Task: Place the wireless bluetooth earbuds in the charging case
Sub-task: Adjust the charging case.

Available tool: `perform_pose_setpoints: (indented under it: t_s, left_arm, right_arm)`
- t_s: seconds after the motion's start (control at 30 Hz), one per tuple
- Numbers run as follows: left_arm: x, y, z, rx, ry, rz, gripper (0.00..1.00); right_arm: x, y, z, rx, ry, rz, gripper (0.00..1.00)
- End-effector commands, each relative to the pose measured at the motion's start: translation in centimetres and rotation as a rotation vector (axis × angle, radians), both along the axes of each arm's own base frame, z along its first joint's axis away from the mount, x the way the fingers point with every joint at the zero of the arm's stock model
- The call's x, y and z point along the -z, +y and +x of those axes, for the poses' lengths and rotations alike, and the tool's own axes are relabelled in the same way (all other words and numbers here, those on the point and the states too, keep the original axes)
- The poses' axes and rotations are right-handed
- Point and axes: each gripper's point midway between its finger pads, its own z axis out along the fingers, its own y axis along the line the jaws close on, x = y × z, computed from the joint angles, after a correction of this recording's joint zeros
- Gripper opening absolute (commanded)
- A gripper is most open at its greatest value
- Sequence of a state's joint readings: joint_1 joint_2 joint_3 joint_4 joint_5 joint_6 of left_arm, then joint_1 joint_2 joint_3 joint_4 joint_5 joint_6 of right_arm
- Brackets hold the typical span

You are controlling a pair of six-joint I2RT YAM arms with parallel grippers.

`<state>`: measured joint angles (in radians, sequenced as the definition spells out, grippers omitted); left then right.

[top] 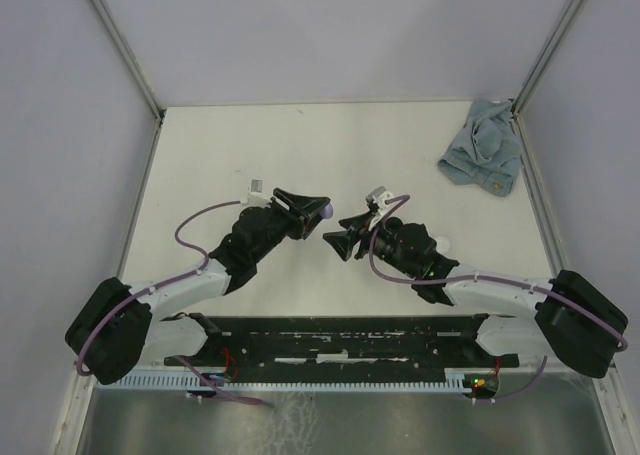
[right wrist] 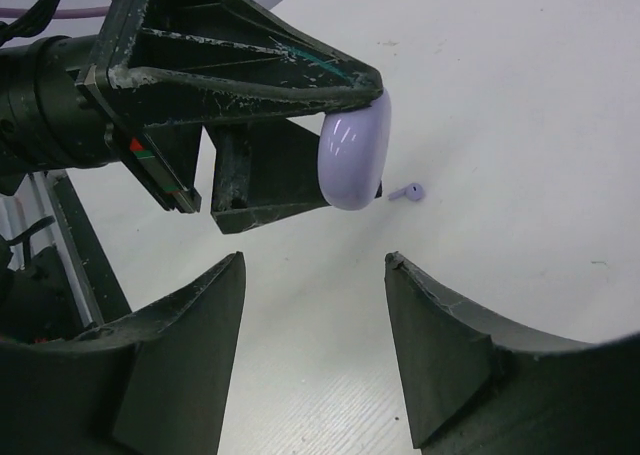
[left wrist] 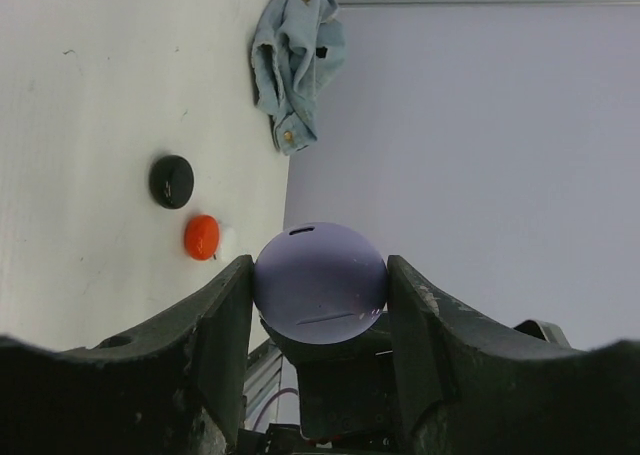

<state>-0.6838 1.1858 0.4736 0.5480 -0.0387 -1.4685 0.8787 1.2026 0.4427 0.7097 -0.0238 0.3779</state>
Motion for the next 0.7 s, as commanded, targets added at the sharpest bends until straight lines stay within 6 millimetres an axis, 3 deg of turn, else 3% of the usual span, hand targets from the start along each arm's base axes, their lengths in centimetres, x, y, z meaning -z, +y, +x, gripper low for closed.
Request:
perform_pose_setpoints:
  t_s: [0.0,0.27,0.67]
  left_arm:
    - [-3.1,-0.1,0.6,-0.044,-0.051,-0.126,0.49]
    - [-3.1,0.8,0.6,-0.08,-0.055,-0.114,0.49]
    - [-3.3,0.0,0.4,-0.055,-0.051,-0.115,0.5]
  right_arm:
    - [-5.0,1.1,1.7,0.065,-0.171,0.078,0.65]
    - [-5.8,0.7,2.8,0.145,-0.235,0.086,0.59]
    - [-6.5,1.9,3.5,0.134,-0.271,0.084,0.53]
